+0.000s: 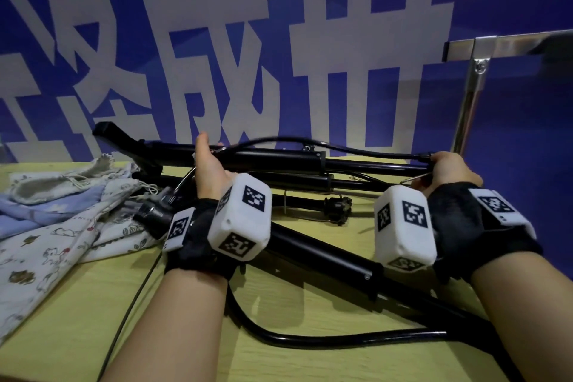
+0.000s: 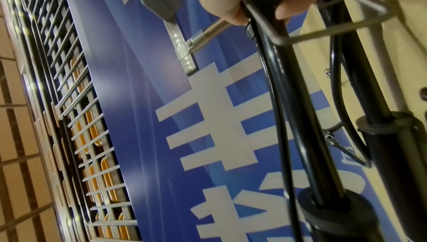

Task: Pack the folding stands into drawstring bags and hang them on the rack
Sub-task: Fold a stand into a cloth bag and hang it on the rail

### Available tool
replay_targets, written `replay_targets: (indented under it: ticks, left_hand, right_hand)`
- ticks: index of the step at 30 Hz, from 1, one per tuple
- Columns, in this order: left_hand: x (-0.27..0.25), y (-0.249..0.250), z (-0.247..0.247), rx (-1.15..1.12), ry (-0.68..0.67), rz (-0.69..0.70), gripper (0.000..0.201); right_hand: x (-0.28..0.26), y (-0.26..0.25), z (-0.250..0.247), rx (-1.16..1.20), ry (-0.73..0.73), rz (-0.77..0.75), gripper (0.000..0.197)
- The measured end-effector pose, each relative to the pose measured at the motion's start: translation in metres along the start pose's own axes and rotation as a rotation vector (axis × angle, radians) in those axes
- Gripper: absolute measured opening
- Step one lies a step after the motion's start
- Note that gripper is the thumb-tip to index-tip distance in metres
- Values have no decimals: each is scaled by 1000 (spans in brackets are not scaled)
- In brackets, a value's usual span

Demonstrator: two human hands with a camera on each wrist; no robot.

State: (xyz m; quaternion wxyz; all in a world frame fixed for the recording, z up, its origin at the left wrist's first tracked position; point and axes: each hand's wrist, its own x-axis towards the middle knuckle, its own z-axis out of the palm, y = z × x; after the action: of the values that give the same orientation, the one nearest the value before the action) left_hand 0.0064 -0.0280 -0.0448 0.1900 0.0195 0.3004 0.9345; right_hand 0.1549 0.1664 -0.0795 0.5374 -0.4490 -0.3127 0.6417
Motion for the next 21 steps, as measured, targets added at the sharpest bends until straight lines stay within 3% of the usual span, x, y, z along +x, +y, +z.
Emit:
replay_targets:
  ticks: [6,7,10,14,18,21]
  left_hand:
    - [7,13,-3,-122,-11,56,32]
    - [7,15,-4,-145,-15,74,32]
    - [17,19,-11,-174,20,103,29]
    - [27,22,-23,8,22,82,30]
    - [25,19,-25,134,12,103,34]
    - [27,21,-25,240,40,99,31]
  right_hand:
    - [14,-9,-15,-43,-82,0,26]
    - [14,-8,-17,-73,-36,-1,26]
    - [13,-10,-21,-38,126,27,56]
    - [3,-14,-19,-79,155,-15,38]
    - [-2,-16,-15,98,194,-108,37]
    - [-8,-18,-11,188,169,-185,16]
